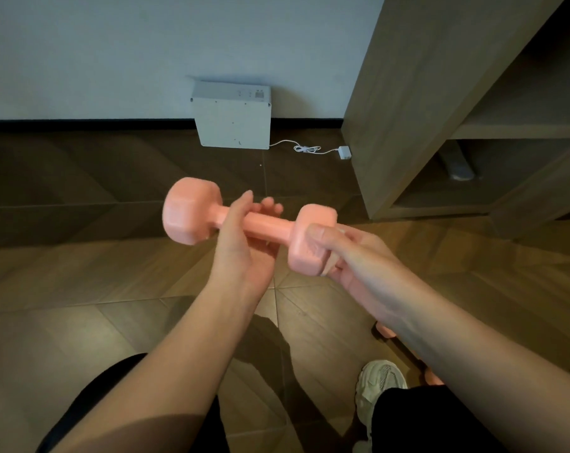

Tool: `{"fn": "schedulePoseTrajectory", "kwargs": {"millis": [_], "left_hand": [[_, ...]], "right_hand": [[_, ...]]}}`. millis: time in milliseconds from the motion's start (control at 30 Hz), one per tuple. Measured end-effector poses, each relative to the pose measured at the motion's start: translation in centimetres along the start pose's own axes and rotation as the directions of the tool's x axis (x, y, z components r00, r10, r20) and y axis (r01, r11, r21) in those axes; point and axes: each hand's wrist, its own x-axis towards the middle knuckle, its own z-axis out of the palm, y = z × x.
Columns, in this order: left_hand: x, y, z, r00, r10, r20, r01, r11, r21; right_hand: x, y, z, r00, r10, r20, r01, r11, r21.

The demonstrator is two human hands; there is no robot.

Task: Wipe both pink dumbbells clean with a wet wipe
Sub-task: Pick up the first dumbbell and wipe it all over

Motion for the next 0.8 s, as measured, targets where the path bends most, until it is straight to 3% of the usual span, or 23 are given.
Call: {"fn": "schedulePoseTrajectory", "kwargs": {"millis": [133, 300, 500, 667, 800], "left_hand": [[0.1, 1.2, -0.1, 0.997, 0.071, -0.041, -0.077, 0.981, -0.176], [0.0, 2.4, -0.5, 0.993, 0.109, -0.040, -0.114, 0.984, -0.135], [0.0, 2.8, -0.8, 0.990, 0.144, -0.006, -0.143, 0.975, -0.171], [0.2, 3.2, -1.1, 0.984, 0.169, 0.050, -0.164, 0.981, -0.101], [0.5, 3.1, -1.1, 0.984, 0.158, 0.079, -0.150, 0.984, -0.102]], "right_hand": [[0.0, 1.4, 1.3, 0.997, 0.007, 0.072, -0.006, 1.000, -0.009], [0.1, 1.7, 2.3, 0.993, -0.014, 0.120, 0.038, 0.979, -0.201], [0.2, 1.5, 2.1, 0.929, -0.343, 0.140, 0.371, 0.869, -0.329], [0.8, 1.4, 2.1, 0.956, -0.173, 0.239, 0.248, 0.909, -0.336], [0.6, 2.1, 2.1, 0.920, -0.356, 0.163, 0.391, 0.841, -0.373]]}}
